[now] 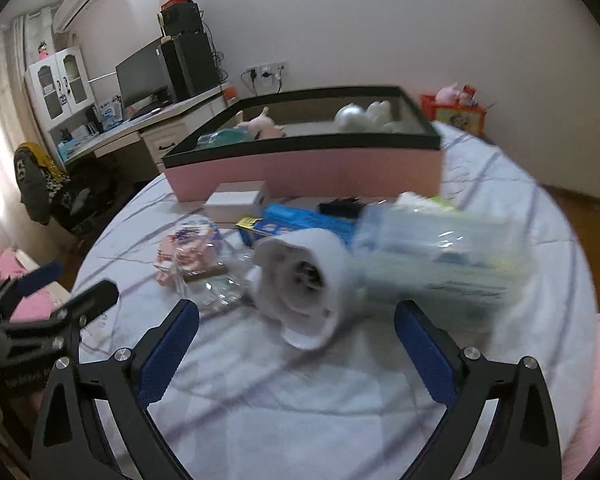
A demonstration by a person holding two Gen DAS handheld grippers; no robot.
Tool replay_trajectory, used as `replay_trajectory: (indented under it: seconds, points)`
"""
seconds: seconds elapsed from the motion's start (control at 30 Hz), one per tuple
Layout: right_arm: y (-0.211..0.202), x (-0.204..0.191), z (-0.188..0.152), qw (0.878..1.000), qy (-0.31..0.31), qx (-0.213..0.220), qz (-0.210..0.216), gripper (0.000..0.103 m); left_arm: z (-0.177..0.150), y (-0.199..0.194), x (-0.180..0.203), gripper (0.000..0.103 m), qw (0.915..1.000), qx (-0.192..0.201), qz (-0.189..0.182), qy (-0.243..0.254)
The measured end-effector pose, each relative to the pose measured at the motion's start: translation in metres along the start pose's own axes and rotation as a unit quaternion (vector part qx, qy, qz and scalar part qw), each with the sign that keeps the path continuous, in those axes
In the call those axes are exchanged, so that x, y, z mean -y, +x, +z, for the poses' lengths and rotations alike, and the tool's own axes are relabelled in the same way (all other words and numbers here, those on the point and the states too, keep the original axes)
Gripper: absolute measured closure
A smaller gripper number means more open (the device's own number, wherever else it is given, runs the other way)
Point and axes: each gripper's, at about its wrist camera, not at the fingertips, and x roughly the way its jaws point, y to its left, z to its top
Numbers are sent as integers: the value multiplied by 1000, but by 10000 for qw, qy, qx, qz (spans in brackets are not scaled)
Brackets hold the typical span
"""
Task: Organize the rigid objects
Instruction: 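Grasp the white fan with the right gripper while the left grasps the glass jar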
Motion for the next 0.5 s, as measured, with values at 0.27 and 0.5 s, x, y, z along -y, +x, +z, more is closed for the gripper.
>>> replay_trajectory:
  seconds: [0.27, 0.5]
  points:
    - [25, -4, 9, 9981, -219, -442, -357, 36, -4, 3, 3, 0, 9997, -106, -201, 19]
    - [1, 3, -8, 9983, -399, -327, -262, 40, -6, -1, 28, 0, 9983, -131, -538, 197]
